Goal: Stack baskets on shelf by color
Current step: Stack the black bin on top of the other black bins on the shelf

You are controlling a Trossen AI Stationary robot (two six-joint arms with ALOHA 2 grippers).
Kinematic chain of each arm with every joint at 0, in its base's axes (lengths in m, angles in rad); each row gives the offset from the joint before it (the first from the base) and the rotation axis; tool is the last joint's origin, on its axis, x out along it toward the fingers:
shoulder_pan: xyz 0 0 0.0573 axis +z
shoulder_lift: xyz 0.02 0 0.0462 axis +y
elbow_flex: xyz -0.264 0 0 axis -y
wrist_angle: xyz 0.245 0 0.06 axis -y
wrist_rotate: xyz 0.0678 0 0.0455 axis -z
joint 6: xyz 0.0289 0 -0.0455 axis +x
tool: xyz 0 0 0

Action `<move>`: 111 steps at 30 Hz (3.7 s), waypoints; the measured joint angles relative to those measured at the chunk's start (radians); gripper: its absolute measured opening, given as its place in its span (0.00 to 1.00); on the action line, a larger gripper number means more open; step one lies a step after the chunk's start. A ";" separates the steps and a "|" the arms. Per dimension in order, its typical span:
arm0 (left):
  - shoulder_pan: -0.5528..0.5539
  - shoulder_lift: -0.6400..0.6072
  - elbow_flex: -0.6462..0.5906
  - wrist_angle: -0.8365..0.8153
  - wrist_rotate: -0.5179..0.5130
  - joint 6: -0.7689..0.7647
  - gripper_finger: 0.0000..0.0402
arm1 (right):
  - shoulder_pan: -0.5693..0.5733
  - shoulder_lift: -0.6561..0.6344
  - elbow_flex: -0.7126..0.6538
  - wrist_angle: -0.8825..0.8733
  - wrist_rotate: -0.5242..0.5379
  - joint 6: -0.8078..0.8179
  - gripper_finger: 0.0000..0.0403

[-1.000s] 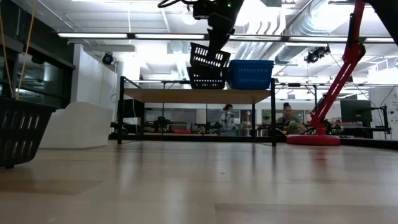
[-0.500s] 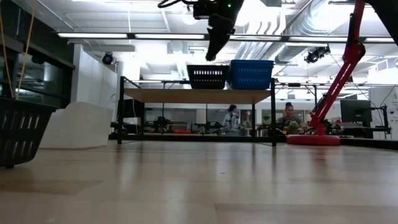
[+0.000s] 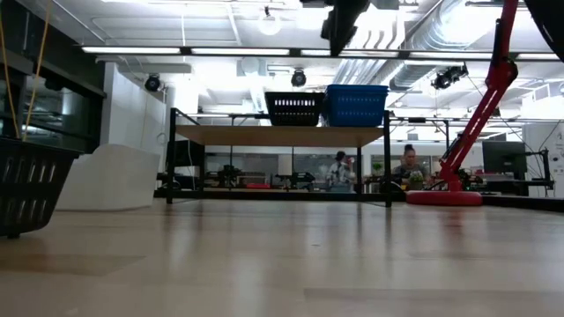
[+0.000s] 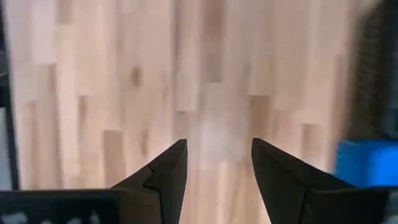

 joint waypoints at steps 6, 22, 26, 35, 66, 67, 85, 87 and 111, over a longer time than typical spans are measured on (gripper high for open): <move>0.000 0.000 0.000 -0.003 0.017 0.000 0.34 | 0.133 -0.095 -0.194 0.098 -0.047 0.022 0.37; 0.000 0.000 0.000 -0.071 0.038 0.000 0.34 | 0.420 -0.848 -1.169 0.906 0.173 0.777 0.34; 0.000 0.000 0.000 -0.075 0.038 0.000 0.34 | 0.468 -0.977 -1.319 1.225 0.343 0.777 0.34; 0.000 0.000 0.000 -0.075 0.038 0.000 0.34 | 0.473 -1.058 -1.439 1.575 0.433 0.598 0.34; -0.438 0.362 0.405 -0.968 0.148 -0.357 0.56 | 0.473 -1.057 -1.437 1.548 0.463 0.529 0.34; -0.471 0.388 0.405 -0.978 0.157 -0.395 0.58 | 0.473 -1.057 -1.437 1.547 0.462 0.529 0.34; -0.689 0.905 0.405 -0.945 0.263 -0.672 0.62 | 0.473 -1.056 -1.437 1.480 0.453 0.529 0.34; -0.689 0.931 0.405 -0.919 0.269 -0.675 0.62 | 0.473 -1.056 -1.437 1.480 0.452 0.529 0.34; -0.632 1.054 0.405 -0.896 0.248 -0.657 0.28 | 0.473 -1.056 -1.437 1.439 0.450 0.525 0.34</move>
